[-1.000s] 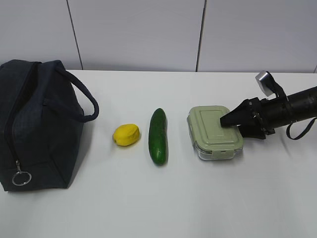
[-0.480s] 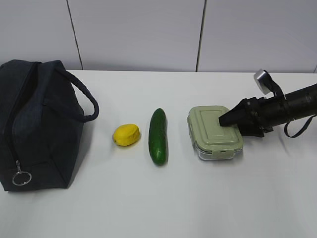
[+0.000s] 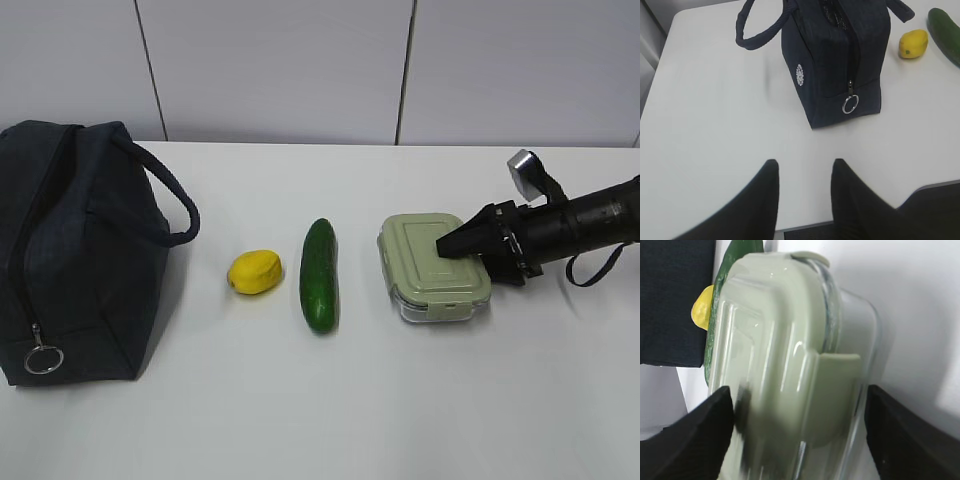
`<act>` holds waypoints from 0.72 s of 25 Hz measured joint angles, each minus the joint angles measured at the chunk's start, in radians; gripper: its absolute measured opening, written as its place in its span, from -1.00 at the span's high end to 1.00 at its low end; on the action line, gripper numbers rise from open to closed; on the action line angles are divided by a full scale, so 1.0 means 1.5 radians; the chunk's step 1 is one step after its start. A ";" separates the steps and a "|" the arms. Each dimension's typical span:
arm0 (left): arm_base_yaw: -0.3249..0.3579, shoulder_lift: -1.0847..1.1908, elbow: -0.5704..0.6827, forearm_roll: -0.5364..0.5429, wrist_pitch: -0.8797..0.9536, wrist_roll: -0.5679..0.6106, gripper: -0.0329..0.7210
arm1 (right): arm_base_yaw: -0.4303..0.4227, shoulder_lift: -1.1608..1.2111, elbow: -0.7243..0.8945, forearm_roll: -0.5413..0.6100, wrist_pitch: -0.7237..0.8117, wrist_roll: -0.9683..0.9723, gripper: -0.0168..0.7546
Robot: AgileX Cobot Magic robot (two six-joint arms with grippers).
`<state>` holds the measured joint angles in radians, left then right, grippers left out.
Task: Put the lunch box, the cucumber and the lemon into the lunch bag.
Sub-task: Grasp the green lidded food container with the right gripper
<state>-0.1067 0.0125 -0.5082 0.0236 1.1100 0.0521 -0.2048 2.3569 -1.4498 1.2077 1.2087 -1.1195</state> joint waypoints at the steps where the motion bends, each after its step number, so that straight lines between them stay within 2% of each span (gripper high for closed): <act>1: 0.000 0.000 0.000 0.000 0.000 0.000 0.28 | 0.003 0.000 0.000 0.000 0.000 0.001 -0.60; 13: 0.000 0.000 0.000 0.000 0.000 0.000 0.28 | 0.021 0.000 -0.009 -0.007 0.000 0.003 -0.60; 18: 0.000 0.000 0.000 0.000 0.000 0.000 0.28 | 0.021 0.000 -0.010 -0.009 0.001 0.005 -0.48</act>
<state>-0.1067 0.0125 -0.5082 0.0236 1.1100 0.0521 -0.1734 2.3569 -1.4653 1.1944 1.2102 -1.1120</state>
